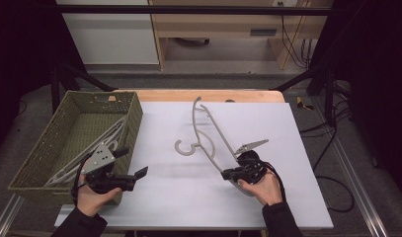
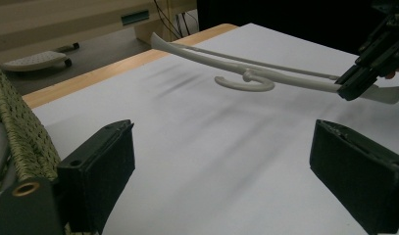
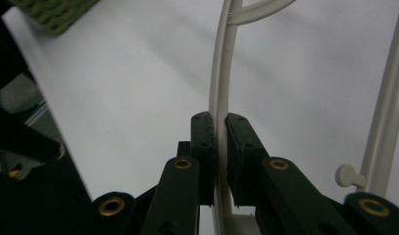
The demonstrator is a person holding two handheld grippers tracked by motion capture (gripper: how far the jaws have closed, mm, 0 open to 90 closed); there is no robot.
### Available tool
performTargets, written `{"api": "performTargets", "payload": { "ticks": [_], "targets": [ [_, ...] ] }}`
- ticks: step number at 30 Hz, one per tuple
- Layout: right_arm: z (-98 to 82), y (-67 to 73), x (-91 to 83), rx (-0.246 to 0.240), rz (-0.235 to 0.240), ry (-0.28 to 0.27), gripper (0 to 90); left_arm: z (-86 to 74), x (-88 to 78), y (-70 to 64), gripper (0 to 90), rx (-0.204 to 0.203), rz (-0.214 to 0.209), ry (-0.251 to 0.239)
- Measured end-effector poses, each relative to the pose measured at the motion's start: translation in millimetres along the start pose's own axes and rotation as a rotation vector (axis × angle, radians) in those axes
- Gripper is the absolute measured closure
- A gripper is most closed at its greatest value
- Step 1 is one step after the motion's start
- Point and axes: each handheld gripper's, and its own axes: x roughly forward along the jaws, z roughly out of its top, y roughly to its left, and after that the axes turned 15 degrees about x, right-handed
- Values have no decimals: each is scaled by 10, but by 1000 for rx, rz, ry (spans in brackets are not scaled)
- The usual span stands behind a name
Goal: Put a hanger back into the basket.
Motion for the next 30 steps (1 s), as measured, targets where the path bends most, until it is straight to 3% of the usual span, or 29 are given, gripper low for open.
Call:
{"api": "performTargets", "payload": {
  "ticks": [7, 17, 24, 27, 30],
  "targets": [
    [-12, 6, -225, -86, 133, 3, 829, 33, 24, -31, 96, 65, -34, 27],
    [-91, 88, -379, -183, 220, 47, 829, 123, 61, -68, 84, 164, -80, 72],
    [-126, 131, -402, -211, 283, 82, 829, 177, 147, -110, 83, 231, -107, 105],
    [-135, 154, -411, -217, 287, 103, 829, 201, 205, -131, 80, 270, -134, 150],
    [-143, 168, -409, -221, 302, 117, 829, 226, 214, -175, 109, 303, -135, 154]
  ]
}}
